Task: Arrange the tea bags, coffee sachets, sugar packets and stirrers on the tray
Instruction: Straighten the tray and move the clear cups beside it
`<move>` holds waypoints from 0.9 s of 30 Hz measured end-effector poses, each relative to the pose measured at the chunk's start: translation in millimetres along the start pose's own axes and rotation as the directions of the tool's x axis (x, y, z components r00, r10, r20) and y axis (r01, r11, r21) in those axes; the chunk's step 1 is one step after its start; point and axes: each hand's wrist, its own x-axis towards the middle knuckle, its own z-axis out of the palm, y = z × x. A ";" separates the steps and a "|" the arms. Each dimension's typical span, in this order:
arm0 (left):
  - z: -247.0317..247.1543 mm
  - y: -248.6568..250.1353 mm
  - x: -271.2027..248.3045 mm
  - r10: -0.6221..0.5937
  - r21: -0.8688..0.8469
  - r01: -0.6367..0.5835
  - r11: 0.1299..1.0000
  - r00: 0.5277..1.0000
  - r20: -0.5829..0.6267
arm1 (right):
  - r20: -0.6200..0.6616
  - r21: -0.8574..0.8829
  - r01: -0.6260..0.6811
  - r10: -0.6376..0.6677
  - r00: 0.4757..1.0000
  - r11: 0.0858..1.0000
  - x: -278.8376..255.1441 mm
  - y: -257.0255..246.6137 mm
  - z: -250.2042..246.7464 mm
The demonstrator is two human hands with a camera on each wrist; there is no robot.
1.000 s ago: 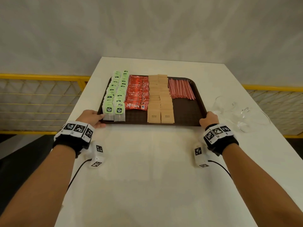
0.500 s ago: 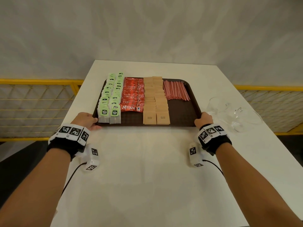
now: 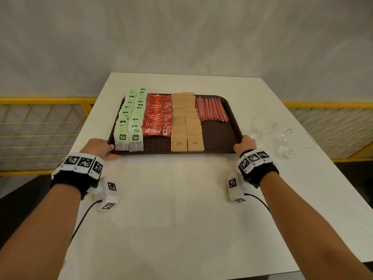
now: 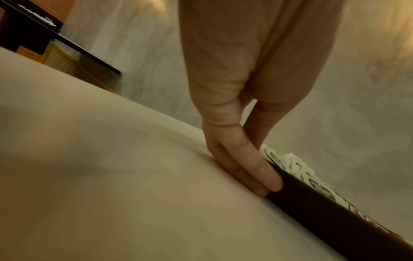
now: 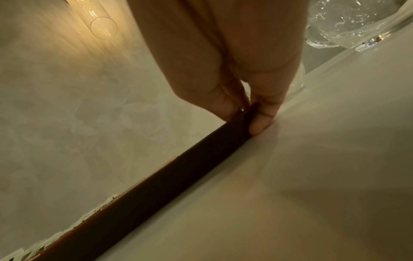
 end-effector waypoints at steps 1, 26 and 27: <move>-0.5 0.9 0.0 -0.017 -0.020 0.016 1.000 1.000 -0.017 | 0.002 0.004 -0.003 0.003 1.000 1.000 0.0 -0.3 -0.5; 78.4 90.0 -86.6 0.597 0.492 -0.564 0.663 0.795 0.107 | -0.002 0.009 0.316 -0.316 0.949 0.949 -33.9 9.9 -20.6; 96.4 98.5 -96.8 0.619 0.462 -0.630 0.624 0.759 0.200 | 0.026 0.045 0.365 -0.366 0.930 0.930 -37.9 13.4 -24.6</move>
